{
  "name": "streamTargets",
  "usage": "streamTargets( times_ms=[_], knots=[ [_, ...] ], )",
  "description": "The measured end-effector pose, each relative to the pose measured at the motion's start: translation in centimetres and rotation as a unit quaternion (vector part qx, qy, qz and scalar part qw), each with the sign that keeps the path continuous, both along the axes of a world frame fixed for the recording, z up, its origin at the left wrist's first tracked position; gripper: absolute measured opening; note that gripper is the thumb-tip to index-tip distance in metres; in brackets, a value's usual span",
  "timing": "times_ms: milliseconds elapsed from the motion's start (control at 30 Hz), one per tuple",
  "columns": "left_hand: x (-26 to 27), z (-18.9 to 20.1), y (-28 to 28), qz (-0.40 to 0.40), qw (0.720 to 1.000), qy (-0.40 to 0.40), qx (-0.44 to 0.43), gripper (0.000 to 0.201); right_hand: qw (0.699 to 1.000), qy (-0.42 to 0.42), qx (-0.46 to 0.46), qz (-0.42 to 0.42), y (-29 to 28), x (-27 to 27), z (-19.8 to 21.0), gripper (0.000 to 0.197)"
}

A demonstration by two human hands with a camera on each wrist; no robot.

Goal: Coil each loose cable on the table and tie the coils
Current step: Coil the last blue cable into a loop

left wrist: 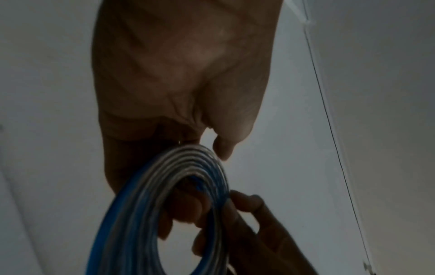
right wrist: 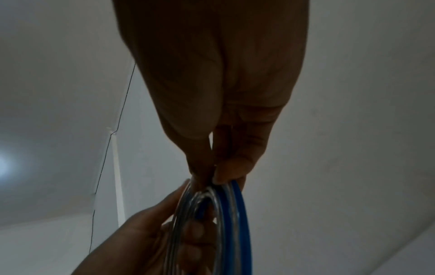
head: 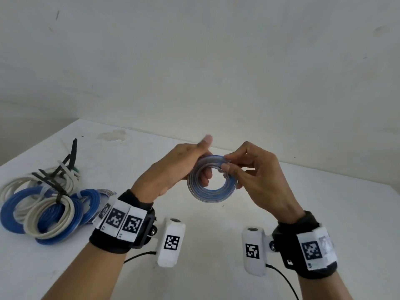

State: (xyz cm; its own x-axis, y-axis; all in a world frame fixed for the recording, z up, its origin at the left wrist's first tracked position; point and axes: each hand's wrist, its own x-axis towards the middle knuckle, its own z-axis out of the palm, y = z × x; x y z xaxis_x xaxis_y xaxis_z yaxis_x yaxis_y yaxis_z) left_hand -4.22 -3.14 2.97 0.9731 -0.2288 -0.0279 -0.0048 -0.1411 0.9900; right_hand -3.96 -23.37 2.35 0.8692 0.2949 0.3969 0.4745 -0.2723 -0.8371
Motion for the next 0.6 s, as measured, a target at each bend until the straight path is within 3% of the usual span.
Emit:
streamTargets(
  times_ms=[200,367,600],
  knots=[
    [-0.2,-0.3,-1.0,-0.013,0.997,-0.030,0.074,0.058,1.000,-0.021,-0.017,-0.004,-0.1,-0.2,-0.2,0.012],
    [-0.4,0.0,-1.4,0.014,1.000,-0.019,-0.018,0.028,0.999,-0.040,-0.012,-0.010,0.2,-0.3,-0.1,0.012],
    [-0.7,0.3,-2.6,0.014,0.999,-0.012,-0.048,0.037,1.000,-0.013,0.008,-0.012,-0.5,-1.1,0.4,0.007]
  ],
)
